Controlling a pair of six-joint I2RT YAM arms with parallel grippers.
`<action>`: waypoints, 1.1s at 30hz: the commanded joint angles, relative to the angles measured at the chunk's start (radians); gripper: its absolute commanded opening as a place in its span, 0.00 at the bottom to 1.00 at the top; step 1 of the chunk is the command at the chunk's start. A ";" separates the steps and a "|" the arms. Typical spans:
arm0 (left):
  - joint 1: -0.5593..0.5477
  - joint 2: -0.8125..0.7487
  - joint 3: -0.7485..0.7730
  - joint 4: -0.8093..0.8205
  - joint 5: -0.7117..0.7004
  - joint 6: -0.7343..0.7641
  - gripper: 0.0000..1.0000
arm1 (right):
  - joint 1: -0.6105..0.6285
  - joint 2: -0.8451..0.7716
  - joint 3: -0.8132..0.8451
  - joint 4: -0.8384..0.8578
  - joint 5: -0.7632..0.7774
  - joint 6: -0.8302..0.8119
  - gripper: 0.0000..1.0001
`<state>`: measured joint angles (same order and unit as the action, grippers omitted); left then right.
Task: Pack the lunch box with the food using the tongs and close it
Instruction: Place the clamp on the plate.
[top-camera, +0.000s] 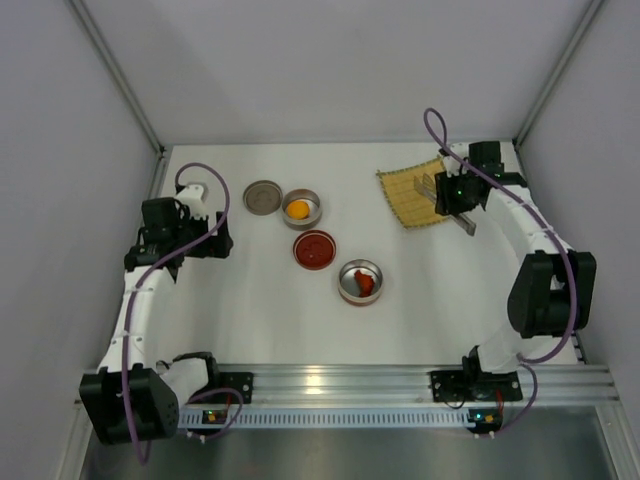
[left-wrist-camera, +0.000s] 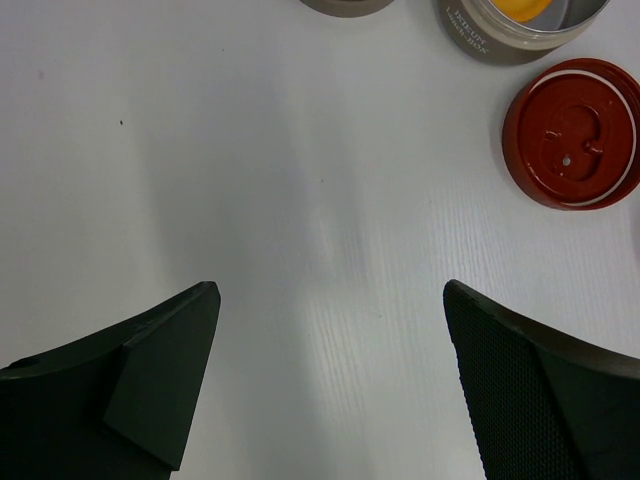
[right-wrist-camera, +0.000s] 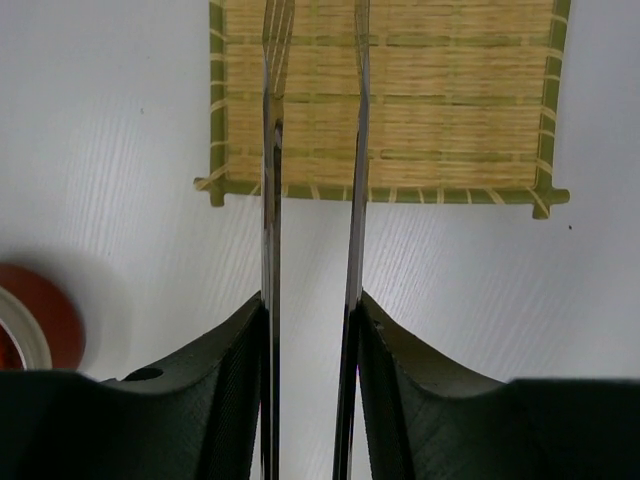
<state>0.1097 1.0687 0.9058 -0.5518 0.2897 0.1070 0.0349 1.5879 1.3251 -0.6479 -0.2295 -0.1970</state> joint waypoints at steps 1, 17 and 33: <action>0.001 0.007 0.038 -0.011 -0.010 0.017 0.98 | -0.012 0.059 0.051 0.180 0.042 0.039 0.38; 0.001 0.040 0.036 -0.039 0.008 0.097 0.98 | -0.024 0.158 -0.078 0.228 0.053 -0.030 0.56; -0.042 0.132 0.074 -0.011 0.060 0.132 0.98 | -0.067 0.121 -0.086 0.134 0.016 -0.081 0.68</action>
<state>0.0864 1.1732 0.9203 -0.5884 0.3252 0.2241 -0.0231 1.7531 1.2053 -0.4980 -0.1890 -0.2611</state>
